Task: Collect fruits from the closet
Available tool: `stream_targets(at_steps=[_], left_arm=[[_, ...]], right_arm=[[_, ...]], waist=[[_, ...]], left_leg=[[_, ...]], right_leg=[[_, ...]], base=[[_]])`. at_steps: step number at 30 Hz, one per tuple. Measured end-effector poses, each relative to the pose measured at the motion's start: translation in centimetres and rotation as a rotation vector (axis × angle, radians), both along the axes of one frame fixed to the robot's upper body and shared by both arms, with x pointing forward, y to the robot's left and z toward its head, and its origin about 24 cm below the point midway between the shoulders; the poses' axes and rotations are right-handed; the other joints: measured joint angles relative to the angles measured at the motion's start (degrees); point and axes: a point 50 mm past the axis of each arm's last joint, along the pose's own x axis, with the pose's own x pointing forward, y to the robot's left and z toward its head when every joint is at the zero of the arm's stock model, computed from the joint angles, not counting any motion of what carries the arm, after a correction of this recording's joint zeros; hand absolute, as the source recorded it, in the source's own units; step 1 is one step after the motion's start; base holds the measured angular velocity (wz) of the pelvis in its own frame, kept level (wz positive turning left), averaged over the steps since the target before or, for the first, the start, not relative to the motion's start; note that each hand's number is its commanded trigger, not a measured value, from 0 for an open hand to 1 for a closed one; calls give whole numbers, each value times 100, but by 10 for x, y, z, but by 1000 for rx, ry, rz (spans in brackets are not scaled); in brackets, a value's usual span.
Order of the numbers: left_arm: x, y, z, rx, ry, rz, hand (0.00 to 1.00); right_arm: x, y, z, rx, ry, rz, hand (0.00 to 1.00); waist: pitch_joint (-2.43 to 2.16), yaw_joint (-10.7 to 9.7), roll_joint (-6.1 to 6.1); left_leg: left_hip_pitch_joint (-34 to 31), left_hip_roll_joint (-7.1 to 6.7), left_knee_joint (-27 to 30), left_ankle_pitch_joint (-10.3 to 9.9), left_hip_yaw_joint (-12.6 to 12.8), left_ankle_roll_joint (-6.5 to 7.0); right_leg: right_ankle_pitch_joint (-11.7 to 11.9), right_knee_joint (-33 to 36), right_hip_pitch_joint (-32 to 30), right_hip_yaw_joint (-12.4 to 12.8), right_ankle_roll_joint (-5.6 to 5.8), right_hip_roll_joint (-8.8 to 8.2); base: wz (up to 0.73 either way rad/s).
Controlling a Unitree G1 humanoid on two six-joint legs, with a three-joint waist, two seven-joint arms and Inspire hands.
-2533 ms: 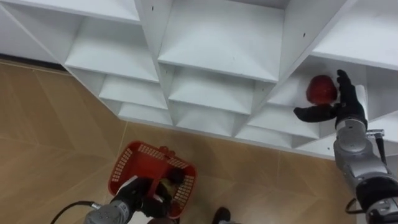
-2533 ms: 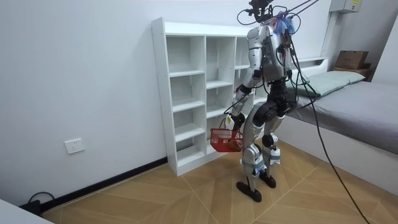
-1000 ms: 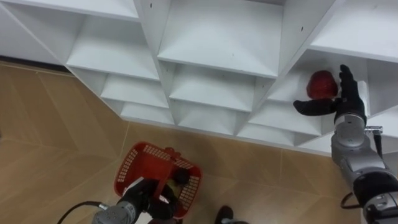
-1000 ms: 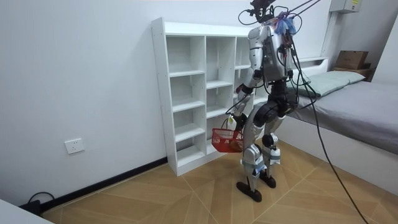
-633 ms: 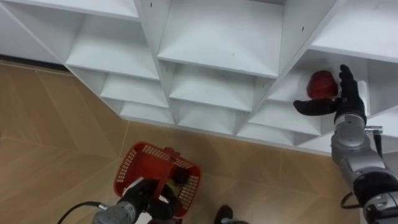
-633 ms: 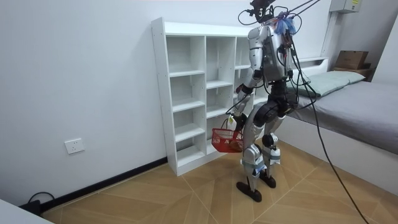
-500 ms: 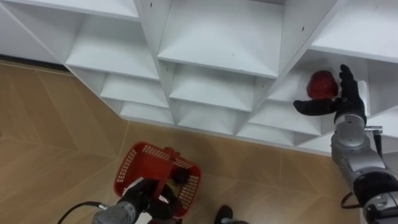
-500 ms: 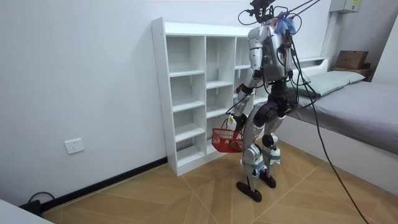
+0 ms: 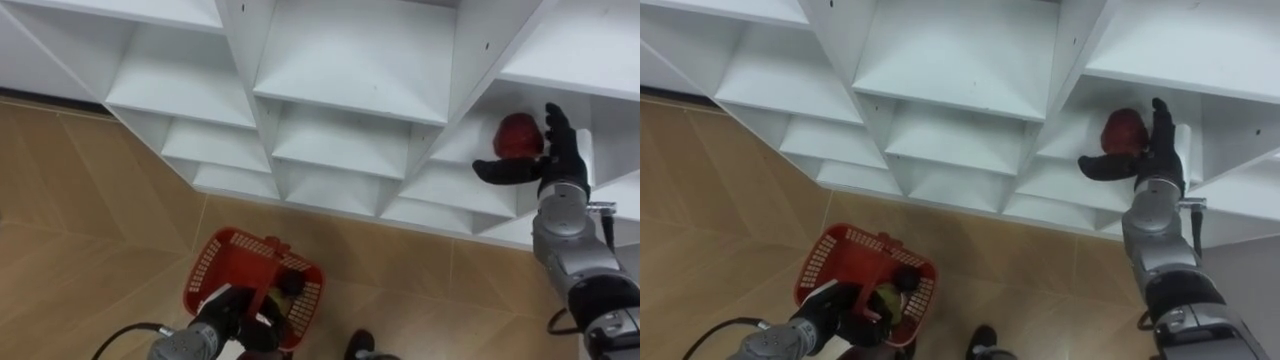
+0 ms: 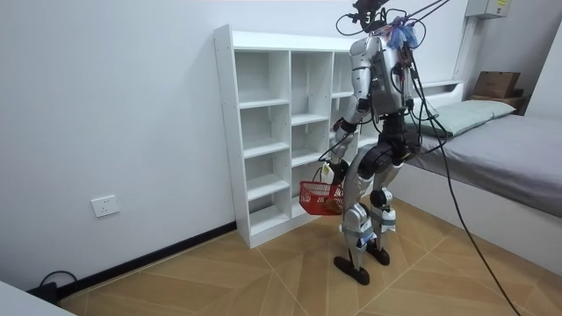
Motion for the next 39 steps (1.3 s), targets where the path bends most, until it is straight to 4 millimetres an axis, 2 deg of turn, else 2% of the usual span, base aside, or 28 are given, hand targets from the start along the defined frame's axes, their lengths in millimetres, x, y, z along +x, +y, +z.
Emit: stream_targets(at_steps=[7, 12, 13, 14, 17, 24, 31, 39], left_arm=[[0, -4, -1, 8, 8, -29, 100], [1, -10, -1, -6, 7, -33, 100], [1, -12, -2, -8, 8, -37, 100], [1, -13, -2, -14, 9, -37, 100], [1, -14, -1, -21, 7, -34, 100], [2, -14, -1, -23, 8, -35, 100], [1, -14, -1, -23, 11, -35, 100], [-2, -14, -4, -21, 30, -30, 100]], right_arm=[[0, 0, 0, -8, 0, -1, 100], [3, 10, -2, 14, 3, 32, 100], [5, 14, -1, 21, -2, 39, 100], [7, 18, 0, 22, -7, 51, 100], [10, 22, 2, 33, -13, 63, 100], [12, 24, 4, 41, -21, 75, 100], [13, 25, 4, 46, -17, 88, 100], [11, 28, -2, 77, 10, 105, 100]], waist=[[11, 4, -9], [16, 6, -5], [32, 6, -4], [72, 5, 4], [80, 6, 14], [65, 7, 39], [6, 12, 141], [3, 17, 145]], left_leg=[[22, 4, -1, 0, 5, 0], [48, 5, 0, 0, 20, 0], [61, 9, 0, 0, 48, 0], [87, 10, 0, 0, 43, 0], [73, 8, 0, -1, 5, 0], [58, 6, 0, -2, 1, 1], [82, 2, 2, -1, 2, 1], [188, -3, 2, 0, -5, 2]], right_leg=[[-2, 2, 12, 18, -3, 11], [-1, -1, 40, 18, -3, 12], [-1, 1, 48, 20, -3, 12], [-1, 0, 74, 18, -3, 12], [-2, -1, 74, -6, -2, 9], [-1, -7, 74, -12, -2, 10], [-1, 4, 89, -8, -2, 6], [0, 9, 189, -9, -3, -2]], base=[[0], [0], [0], [0], [3], [0], [0], [0]])
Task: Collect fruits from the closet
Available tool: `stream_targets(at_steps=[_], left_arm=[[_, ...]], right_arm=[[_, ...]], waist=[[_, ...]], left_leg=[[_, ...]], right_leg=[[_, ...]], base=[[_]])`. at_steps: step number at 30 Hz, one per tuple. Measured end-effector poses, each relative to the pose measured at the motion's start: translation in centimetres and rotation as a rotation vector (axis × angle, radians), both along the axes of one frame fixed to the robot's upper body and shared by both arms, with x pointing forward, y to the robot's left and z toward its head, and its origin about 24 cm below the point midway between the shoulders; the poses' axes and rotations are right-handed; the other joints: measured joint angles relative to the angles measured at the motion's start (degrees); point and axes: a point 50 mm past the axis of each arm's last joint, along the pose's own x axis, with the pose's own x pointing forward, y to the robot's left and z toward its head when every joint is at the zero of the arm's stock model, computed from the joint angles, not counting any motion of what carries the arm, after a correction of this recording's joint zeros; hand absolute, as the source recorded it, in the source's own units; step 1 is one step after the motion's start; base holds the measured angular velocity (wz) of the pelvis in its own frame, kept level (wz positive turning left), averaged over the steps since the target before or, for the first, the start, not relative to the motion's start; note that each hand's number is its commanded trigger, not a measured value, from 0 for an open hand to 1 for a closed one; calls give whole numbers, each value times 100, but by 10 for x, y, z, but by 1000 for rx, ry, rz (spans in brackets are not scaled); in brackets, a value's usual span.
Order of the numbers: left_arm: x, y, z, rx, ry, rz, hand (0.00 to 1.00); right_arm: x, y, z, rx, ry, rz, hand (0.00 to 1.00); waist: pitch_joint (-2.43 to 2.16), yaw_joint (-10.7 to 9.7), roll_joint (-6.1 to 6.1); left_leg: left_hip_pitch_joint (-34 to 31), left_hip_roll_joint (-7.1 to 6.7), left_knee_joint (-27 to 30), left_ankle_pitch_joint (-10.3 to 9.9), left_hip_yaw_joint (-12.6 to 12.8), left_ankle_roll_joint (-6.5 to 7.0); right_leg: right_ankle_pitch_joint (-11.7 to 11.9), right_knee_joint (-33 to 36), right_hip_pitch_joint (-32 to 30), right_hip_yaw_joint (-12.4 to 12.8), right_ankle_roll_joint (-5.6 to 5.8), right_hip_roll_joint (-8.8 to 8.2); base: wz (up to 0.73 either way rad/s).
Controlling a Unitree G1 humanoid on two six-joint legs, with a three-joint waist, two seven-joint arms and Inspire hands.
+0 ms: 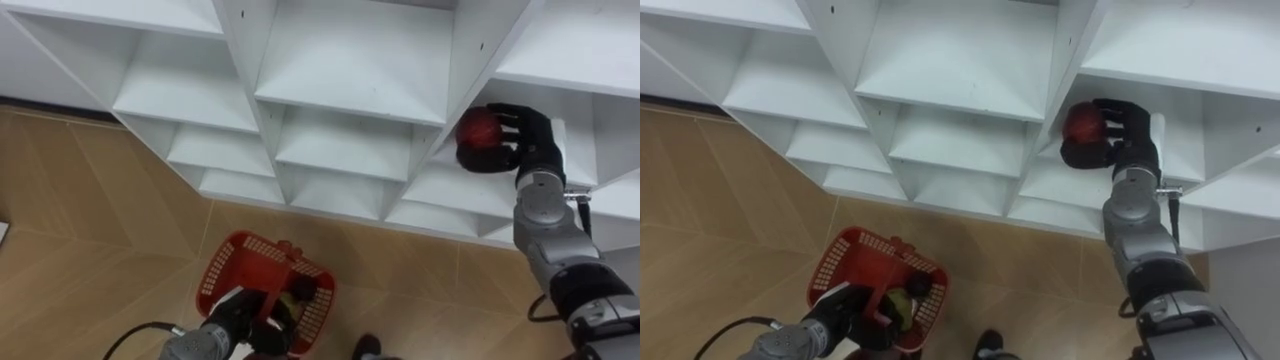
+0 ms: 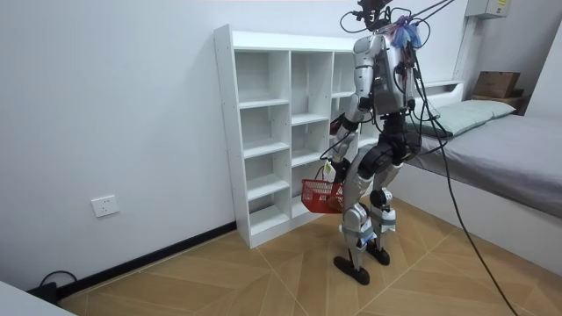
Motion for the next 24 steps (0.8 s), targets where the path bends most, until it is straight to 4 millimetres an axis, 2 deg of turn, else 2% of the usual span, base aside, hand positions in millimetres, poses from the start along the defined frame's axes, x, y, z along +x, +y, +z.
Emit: stream_targets(at_steps=[15, 19, 23, 24], left_arm=[[2, 1, 0, -10, -3, 42, 100], [6, 5, 3, -9, -26, 86, 100], [8, 5, 5, -4, -42, 91, 100], [9, 5, 5, -5, -46, 92, 100]], right_arm=[[-5, 5, -10, 32, 43, 59, 100], [-16, 9, -25, 55, 84, 68, 100], [-19, 9, -29, 64, 98, 80, 100], [-20, 9, -29, 66, 98, 80, 100]], waist=[[3, -50, -7], [-5, -153, -13], [-34, -177, -4], [-77, -176, -7]], left_leg=[[317, -6, -81, 0, -10, 0], [422, 2, -92, 0, -110, -2], [561, 2, -156, 0, -111, -2], [574, 4, -181, -1, -118, -2]], right_leg=[[-25, -40, 303, -16, 12, -3], [-27, -182, 535, -154, 18, 23], [-6, -287, 695, -157, 42, 43], [1, -315, 707, -159, 44, 51]], base=[[1], [16], [0], [0]])
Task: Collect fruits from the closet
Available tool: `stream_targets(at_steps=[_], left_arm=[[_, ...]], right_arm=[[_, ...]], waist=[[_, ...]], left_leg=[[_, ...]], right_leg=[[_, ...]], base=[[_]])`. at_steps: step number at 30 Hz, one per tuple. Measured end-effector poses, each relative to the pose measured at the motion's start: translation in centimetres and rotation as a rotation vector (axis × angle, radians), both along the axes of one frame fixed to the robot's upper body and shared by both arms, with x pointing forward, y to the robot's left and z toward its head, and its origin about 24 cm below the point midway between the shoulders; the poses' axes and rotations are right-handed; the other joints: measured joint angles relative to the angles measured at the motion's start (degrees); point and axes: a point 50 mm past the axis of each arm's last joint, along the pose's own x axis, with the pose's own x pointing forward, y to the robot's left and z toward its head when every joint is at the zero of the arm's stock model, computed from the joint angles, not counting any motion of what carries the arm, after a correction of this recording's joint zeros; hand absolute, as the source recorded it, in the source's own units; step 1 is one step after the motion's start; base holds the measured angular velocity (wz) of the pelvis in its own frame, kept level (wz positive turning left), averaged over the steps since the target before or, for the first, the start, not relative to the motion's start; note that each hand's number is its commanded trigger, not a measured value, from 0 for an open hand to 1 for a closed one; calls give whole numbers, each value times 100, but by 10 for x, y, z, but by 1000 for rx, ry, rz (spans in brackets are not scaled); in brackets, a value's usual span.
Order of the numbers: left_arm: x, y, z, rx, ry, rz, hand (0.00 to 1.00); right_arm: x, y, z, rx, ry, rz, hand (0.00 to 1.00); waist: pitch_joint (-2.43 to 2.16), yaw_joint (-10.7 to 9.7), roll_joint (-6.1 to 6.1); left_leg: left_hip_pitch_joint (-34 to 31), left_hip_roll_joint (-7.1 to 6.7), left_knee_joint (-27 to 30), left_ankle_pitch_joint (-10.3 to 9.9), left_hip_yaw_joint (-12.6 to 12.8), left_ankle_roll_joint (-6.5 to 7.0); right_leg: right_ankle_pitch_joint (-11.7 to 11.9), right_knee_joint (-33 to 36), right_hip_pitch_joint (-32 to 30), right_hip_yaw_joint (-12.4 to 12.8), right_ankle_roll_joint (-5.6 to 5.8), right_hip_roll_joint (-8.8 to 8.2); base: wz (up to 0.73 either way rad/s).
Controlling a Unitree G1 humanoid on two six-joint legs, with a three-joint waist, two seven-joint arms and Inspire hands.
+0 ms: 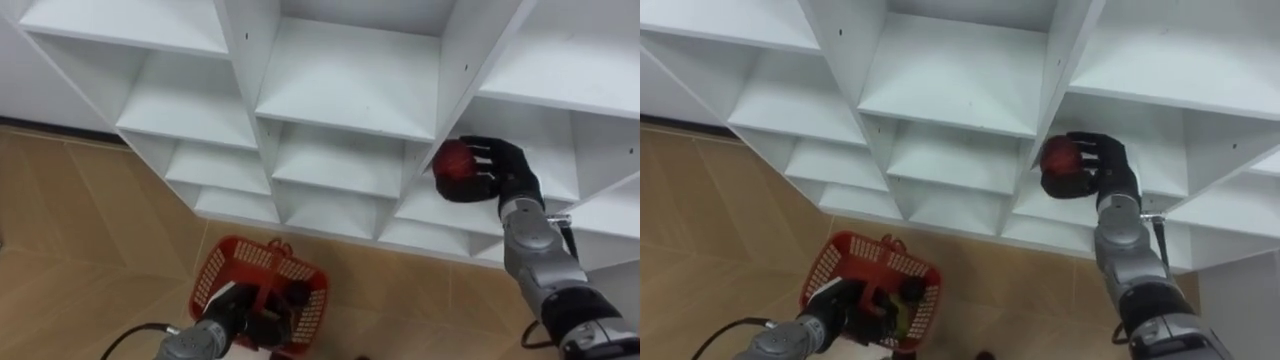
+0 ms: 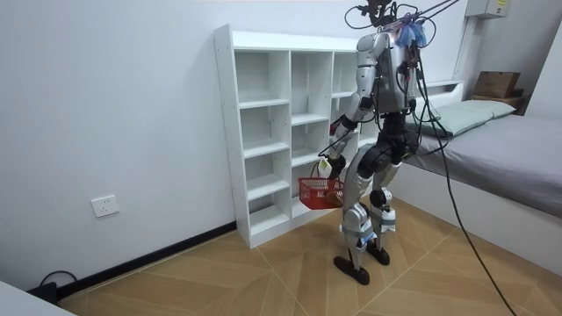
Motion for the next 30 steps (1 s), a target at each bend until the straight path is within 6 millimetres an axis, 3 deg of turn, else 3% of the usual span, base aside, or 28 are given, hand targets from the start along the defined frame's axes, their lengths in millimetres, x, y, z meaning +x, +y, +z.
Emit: stream_targets(at_steps=[1, 2, 4, 5, 7, 11, 16, 19, 24, 26, 30], left_arm=[[1, 0, 2, -3, -15, 0, 100], [2, 1, 3, -4, -24, 1, 100], [-1, 3, 2, -8, -22, 16, 100], [-5, 5, 1, -15, -19, 37, 100], [-14, 9, -1, -26, -14, 68, 100], [-26, 9, -4, -84, 0, 139, 100], [-26, 8, -2, -121, -22, 165, 100], [-30, 9, -1, -141, -36, 193, 100], [-21, 0, 7, -219, -87, 230, 100], [-21, -2, 8, -232, -95, 242, 100], [-15, -4, 13, -234, -127, 244, 100]], right_arm=[[-2, 0, 0, 5, -4, 1, 100], [-4, 1, -1, 9, -7, 6, 100], [-12, 2, -6, 19, -2, 23, 100], [-18, 3, -10, 23, 1, 39, 100], [-29, 6, -13, 24, -4, 65, 100], [-54, 11, -27, 7, 29, 107, 100], [-76, 20, -38, 21, 70, 159, 100], [-88, 35, -44, 74, 87, 212, 100], [-86, 52, -39, 109, 58, 288, 100], [-84, 59, -33, 132, 31, 310, 100], [-85, 67, -31, 169, 19, 345, 100]], waist=[[-60, -2, -6], [-76, -22, 0], [-162, -29, -1], [-237, -51, 3], [-288, -109, 17], [-292, -186, 28], [-285, -198, 26], [-255, -192, 25], [-229, -208, -3], [-194, -271, -21], [-183, -327, -10]], left_leg=[[42, -2, -26, 0, -13, 0], [174, 2, -69, 0, -9, 0], [435, 9, -204, 0, 18, 0], [595, 12, -277, 0, 35, 0], [856, 18, -424, 0, 31, 0], [1265, 26, -660, -1, 43, 0], [1435, 32, -802, -1, 130, -1], [1673, 33, -939, -1, 199, -1], [1794, 31, -1020, -1, 271, -1], [1876, 30, -1035, -2, 305, -1], [1877, 63, -1036, -41, 360, -3]], right_leg=[[1, -17, 38, -1, 1, 1], [8, -98, 189, -7, 12, 19], [24, -264, 459, -7, 33, 53], [33, -370, 625, -4, 49, 71], [67, -584, 911, 3, 88, 119], [125, -876, 1314, 20, 128, 175], [131, -913, 1431, 94, 136, 210], [139, -1014, 1608, 224, 143, 259], [129, -1024, 1625, 349, 157, 267], [136, -1092, 1703, 367, 177, 272], [156, -1100, 1704, 437, 183, 308]], base=[[0], [0], [-2], [-4], [-4], [-6], [-5], [-19], [-12], [0], [-8]])
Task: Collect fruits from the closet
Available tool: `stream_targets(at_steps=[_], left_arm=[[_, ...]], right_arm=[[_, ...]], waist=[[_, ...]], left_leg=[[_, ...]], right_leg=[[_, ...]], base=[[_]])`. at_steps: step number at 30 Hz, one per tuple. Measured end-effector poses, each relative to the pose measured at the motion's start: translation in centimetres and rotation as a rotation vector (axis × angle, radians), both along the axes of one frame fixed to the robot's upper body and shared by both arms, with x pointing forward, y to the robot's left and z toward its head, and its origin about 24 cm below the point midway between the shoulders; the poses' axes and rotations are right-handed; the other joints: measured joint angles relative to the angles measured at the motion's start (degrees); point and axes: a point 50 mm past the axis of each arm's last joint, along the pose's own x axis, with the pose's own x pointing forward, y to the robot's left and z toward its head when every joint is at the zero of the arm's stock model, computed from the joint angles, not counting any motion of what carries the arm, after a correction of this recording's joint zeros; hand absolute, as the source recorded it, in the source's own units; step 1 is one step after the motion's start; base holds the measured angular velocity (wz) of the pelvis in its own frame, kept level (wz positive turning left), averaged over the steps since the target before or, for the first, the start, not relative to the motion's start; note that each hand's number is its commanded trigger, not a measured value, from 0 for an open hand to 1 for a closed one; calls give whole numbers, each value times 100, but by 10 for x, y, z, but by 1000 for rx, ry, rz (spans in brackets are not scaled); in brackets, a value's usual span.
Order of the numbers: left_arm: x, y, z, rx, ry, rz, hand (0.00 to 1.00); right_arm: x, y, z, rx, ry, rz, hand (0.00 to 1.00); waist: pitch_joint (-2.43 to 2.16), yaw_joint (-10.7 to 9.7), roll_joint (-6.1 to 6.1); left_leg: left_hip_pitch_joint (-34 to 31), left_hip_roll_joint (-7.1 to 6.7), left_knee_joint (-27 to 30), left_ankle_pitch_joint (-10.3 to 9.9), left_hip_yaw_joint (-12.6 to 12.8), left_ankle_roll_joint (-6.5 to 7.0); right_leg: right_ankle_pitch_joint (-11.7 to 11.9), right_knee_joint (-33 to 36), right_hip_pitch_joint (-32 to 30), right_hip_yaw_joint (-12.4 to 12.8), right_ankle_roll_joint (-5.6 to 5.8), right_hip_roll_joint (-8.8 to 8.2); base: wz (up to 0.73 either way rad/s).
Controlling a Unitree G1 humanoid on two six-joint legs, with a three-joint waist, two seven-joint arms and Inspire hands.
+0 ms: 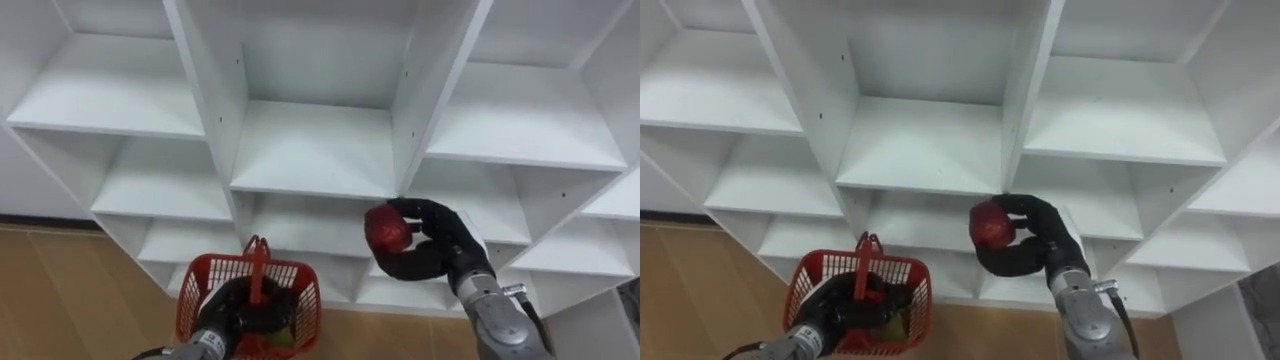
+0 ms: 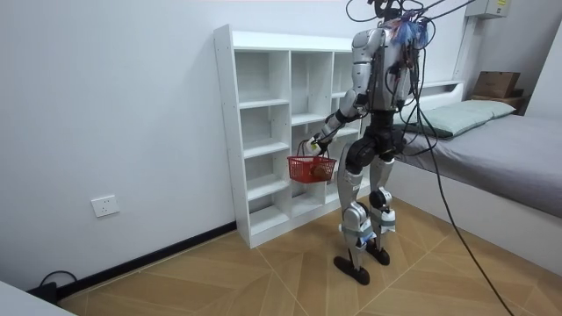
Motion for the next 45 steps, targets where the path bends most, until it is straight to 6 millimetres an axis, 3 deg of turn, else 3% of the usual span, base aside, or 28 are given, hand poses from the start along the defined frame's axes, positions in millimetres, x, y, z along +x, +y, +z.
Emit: stream_targets(at_steps=[11, 27, 36, 45], left_arm=[[5, -12, 5, -28, -34, -8, 100], [1, -17, 2, -17, -14, -46, 100], [1, -18, 2, 15, -19, -83, 100], [-1, -22, 0, 16, -10, -133, 100]], right_arm=[[-22, 11, -16, -13, 80, 106, 100], [-22, 24, -16, -131, 67, 236, 100], [-19, 27, -22, -165, 98, 257, 100], [-14, 30, -23, -168, 102, 263, 100]], waist=[[27, -25, 97], [24, 34, 112], [-19, 42, 181], [-22, 29, 202]], left_leg=[[2, 44, 12, -40, 138, -28], [-26, 32, 15, -40, 139, -28], [-123, 30, 17, -40, 138, -28], [-236, 50, 21, -38, 131, -27]], right_leg=[[24, -11, -19, 57, -28, 50], [27, -9, -52, 44, -32, 47], [34, -14, -126, 33, -36, 47], [50, -9, -242, 27, -44, 46]], base=[[-6], [0], [0], [0]])
